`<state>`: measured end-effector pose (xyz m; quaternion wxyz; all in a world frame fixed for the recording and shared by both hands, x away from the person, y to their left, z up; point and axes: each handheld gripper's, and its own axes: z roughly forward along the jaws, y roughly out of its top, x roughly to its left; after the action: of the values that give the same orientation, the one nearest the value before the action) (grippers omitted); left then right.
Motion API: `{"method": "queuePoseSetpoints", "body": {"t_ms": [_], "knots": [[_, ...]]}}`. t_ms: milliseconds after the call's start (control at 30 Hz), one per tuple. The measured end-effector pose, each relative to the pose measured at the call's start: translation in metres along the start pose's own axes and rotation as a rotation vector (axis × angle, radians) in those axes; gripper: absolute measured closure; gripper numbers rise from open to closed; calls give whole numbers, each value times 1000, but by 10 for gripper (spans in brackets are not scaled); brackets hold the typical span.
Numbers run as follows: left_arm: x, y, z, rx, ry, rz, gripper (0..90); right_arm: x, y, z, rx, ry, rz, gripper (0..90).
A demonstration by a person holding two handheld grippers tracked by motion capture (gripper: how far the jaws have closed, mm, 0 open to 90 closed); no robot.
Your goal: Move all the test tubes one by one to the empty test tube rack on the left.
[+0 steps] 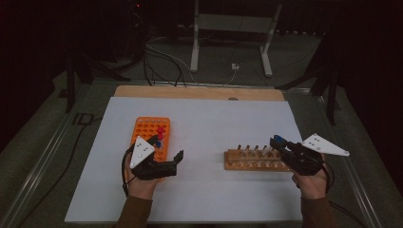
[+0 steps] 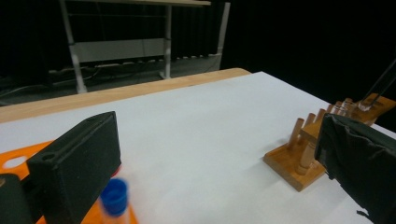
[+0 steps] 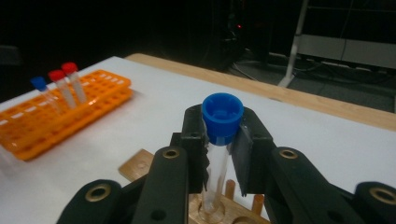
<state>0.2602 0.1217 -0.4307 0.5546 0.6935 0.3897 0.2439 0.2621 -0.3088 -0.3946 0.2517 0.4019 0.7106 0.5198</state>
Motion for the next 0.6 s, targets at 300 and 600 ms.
{"method": "queuePoseSetpoints", "body": {"t_ms": [300,600], "knots": [[-16,5,18,1,-45,56,11,11,2,6,26,51,-5,762],[-34,6,38,11,-104,65,11,28,3,19,55,107,-15,761]]}}
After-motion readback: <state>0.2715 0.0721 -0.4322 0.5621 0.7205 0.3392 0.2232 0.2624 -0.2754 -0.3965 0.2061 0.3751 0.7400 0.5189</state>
